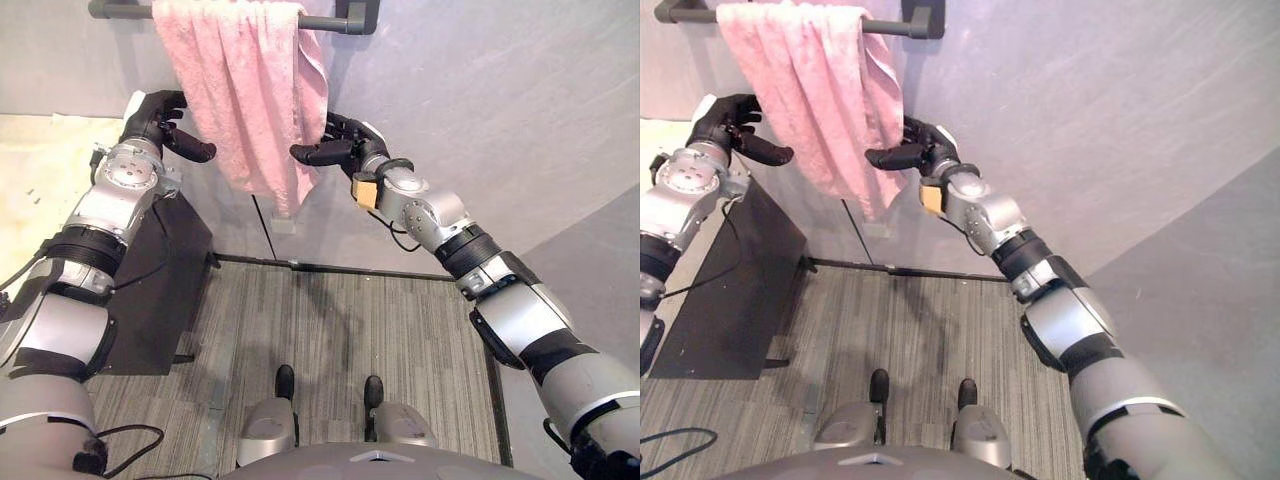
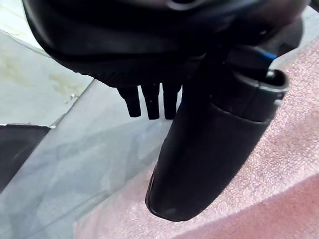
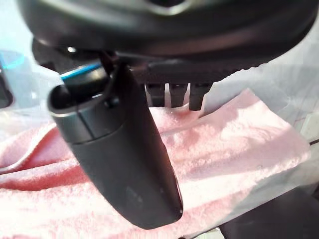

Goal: Organize the bathroom.

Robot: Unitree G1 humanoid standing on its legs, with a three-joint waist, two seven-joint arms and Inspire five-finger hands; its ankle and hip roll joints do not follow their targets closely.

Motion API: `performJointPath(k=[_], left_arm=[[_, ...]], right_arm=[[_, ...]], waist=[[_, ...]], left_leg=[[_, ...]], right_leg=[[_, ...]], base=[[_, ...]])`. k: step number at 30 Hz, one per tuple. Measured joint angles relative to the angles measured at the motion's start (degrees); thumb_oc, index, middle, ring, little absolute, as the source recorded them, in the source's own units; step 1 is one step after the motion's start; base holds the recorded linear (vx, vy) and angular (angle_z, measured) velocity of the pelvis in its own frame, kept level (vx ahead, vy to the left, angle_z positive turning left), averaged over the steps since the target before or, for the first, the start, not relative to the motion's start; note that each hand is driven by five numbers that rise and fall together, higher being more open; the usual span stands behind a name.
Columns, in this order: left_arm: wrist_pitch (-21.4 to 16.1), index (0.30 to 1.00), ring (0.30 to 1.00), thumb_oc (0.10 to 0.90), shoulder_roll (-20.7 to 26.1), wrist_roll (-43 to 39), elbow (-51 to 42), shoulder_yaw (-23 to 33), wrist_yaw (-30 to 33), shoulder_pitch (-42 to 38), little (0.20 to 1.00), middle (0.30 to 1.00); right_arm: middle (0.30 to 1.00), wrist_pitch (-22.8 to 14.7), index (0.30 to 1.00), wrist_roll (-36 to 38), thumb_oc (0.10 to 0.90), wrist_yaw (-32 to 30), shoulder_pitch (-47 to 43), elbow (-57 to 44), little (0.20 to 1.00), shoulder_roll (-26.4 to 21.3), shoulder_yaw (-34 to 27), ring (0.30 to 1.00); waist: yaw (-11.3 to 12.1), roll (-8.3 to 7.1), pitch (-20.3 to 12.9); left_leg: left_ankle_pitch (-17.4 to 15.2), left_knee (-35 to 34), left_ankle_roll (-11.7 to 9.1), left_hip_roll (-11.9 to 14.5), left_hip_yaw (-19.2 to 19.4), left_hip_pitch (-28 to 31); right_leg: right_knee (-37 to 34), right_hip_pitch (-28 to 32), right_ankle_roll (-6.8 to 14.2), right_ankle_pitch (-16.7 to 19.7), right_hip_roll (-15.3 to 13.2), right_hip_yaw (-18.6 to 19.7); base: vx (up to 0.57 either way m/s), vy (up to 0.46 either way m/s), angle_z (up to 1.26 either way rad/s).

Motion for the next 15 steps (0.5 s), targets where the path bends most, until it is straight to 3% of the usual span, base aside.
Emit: performJointPath(k=[12, 13, 14, 15], left_arm=[[1.03, 0.9, 0.9, 0.8, -0.42, -2.03, 0.04, -0.06, -0.31, -0.42, 0.9, 0.9], [1.06, 0.792, 0.792, 0.728, -0.46, -2.09, 0.14, -0.06, -0.56, -0.42, 0.792, 0.792], [1.03, 0.3, 0.3, 0.4, -0.46, -2.09, 0.21, -0.06, -0.66, -0.42, 0.3, 0.3], [0.87, 0.3, 0.3, 0.4, -0.47, -2.1, 0.83, -0.06, -0.99, -0.5, 0.3, 0.3]], right_arm=[[0.9, -0.05, 0.9, 0.03, 0.8, 0.3, -0.03, -1.68, 0.9, 1.22, 1.79, 0.9], [0.9, -0.1, 0.9, 0.02, 0.8, 0.48, -0.03, -1.67, 0.9, 1.32, 1.79, 0.9], [0.375, -0.1, 0.375, 0.02, 0.45, 0.51, -0.03, -1.67, 0.375, 1.32, 1.79, 0.375], [0.3, -0.1, 0.3, 0.03, 0.4, 0.62, -0.03, -1.66, 0.3, 1.32, 1.79, 0.3]], waist=[[-0.09, 0.02, -0.01], [-0.19, 0.03, -0.03], [-0.23, 0.03, -0.03], [-0.28, 0.06, -0.05]], left_leg=[[0.4, -0.07, -0.2, -0.21, -0.05, 0.73], [0.38, -0.06, -0.16, -0.21, -0.01, 0.74], [0.29, -0.06, -0.01, -0.21, -0.02, 0.73], [0.21, -0.03, 0.12, -0.21, 0.01, 0.73]], right_leg=[[-0.06, 0.77, 0.01, 0.0, -0.18, 0.97], [-0.06, 0.77, 0.01, 0.0, -0.19, 1.01], [-0.05, 0.77, 0.01, 0.0, -0.19, 1.01], [-0.05, 0.77, 0.01, 0.0, -0.2, 1.05]], base=[[0.02, 0.005, 0.01], [0.0, 0.0, 0.0], [0.0, 0.0, 0.0], [0.0, 0.0, 0.0]])
